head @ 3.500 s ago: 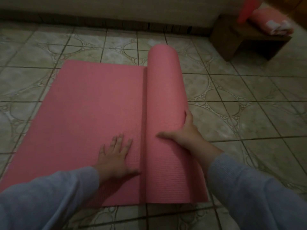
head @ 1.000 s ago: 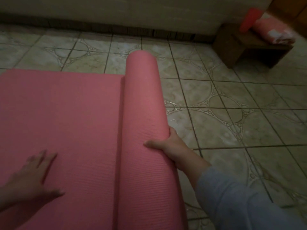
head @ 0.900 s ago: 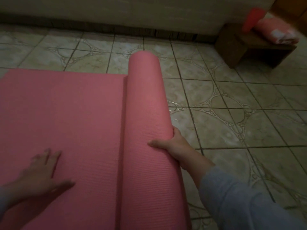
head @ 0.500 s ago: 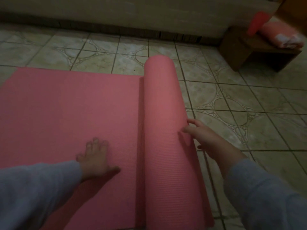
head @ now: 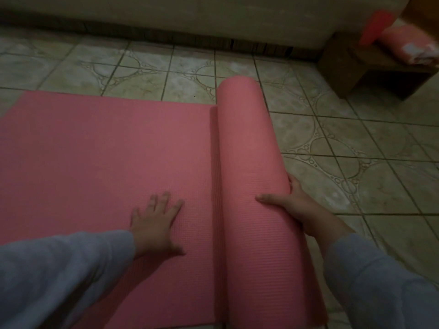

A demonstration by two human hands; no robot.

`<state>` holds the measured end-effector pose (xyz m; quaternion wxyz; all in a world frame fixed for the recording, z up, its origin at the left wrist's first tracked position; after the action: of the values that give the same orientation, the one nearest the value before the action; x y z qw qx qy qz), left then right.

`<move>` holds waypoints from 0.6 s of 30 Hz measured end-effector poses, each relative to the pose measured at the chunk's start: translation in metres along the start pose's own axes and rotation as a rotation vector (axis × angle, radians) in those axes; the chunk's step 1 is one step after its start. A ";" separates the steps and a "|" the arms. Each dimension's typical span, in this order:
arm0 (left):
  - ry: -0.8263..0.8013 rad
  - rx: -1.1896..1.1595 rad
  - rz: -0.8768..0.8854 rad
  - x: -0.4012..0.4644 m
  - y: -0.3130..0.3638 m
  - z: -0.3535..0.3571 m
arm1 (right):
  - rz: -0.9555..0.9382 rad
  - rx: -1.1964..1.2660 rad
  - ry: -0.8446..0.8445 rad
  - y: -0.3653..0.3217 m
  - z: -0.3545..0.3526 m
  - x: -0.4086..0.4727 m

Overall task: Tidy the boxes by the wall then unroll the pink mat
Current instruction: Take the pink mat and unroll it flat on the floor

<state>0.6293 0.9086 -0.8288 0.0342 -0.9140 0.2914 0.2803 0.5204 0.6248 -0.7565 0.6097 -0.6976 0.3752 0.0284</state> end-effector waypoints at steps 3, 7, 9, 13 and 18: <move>0.027 -0.012 0.010 -0.001 -0.004 0.001 | -0.004 0.078 -0.048 -0.002 -0.003 -0.002; 0.039 0.011 0.002 -0.004 -0.025 -0.001 | -0.021 0.119 -0.057 -0.002 0.011 0.000; 0.031 0.021 -0.003 -0.007 -0.041 -0.003 | -0.039 0.112 -0.047 -0.001 0.024 0.001; -0.002 -0.021 -0.045 -0.013 -0.076 -0.009 | -0.049 0.145 -0.099 0.003 0.052 0.002; -0.036 -0.062 -0.123 -0.013 -0.072 -0.012 | 0.022 0.049 -0.116 0.004 0.039 0.002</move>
<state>0.6659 0.9719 -0.8184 0.0284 -0.9255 0.2255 0.3031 0.5363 0.6574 -0.7705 0.6470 -0.6755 0.3475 0.0661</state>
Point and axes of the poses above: each hand's wrist, its own x-axis towards the middle knuckle, its own z-axis out of the palm, y = z × x, the point moved 8 cm from there along x, towards the middle knuckle, and after that the axes turned 1 degree about y, right-handed, at the moved point
